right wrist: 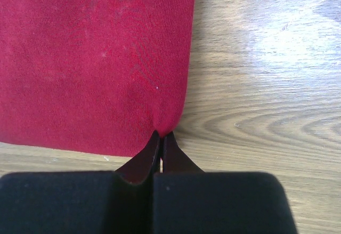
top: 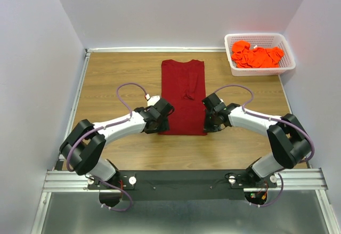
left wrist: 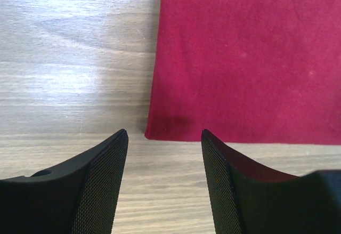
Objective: Fold and stack the t-shirts
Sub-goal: Fold the tshirt
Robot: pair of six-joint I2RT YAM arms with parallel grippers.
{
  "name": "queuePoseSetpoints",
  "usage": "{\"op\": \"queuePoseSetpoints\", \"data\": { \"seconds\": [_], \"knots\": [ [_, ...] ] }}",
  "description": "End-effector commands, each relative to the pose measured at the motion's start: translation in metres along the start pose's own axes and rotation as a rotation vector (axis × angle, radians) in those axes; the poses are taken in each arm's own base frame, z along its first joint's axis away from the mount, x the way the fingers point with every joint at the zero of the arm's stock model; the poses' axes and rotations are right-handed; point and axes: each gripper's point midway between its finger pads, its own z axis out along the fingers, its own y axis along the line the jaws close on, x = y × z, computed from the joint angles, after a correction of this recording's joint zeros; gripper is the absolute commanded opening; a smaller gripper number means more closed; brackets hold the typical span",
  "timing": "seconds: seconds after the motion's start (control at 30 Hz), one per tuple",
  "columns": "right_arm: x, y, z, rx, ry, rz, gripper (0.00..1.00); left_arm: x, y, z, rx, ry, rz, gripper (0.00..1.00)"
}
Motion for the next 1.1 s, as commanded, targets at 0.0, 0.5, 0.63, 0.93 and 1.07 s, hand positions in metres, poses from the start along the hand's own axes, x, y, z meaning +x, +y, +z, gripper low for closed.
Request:
{"op": "queuePoseSetpoints", "data": {
  "seconds": [0.0,0.5,0.63,0.93,1.07],
  "knots": [
    [0.057,-0.054,0.017,0.188,0.173,-0.062,0.01,-0.009,0.001,0.002,-0.036,-0.031,0.013,0.64],
    [0.057,-0.05,0.014,0.165,0.174,-0.068,0.01,-0.001,0.011,0.021,-0.112,-0.002,0.042,0.57],
    [0.058,-0.05,0.014,0.163,0.174,-0.066,0.01,0.01,0.016,0.03,-0.136,0.041,0.064,0.55],
    [0.049,-0.042,0.009,0.135,0.15,-0.052,0.01,0.046,0.026,0.035,-0.153,0.147,0.083,0.35],
    [0.048,-0.042,0.009,0.141,0.145,-0.055,0.01,0.053,0.031,0.036,-0.168,0.168,0.098,0.16]
  ]
}}
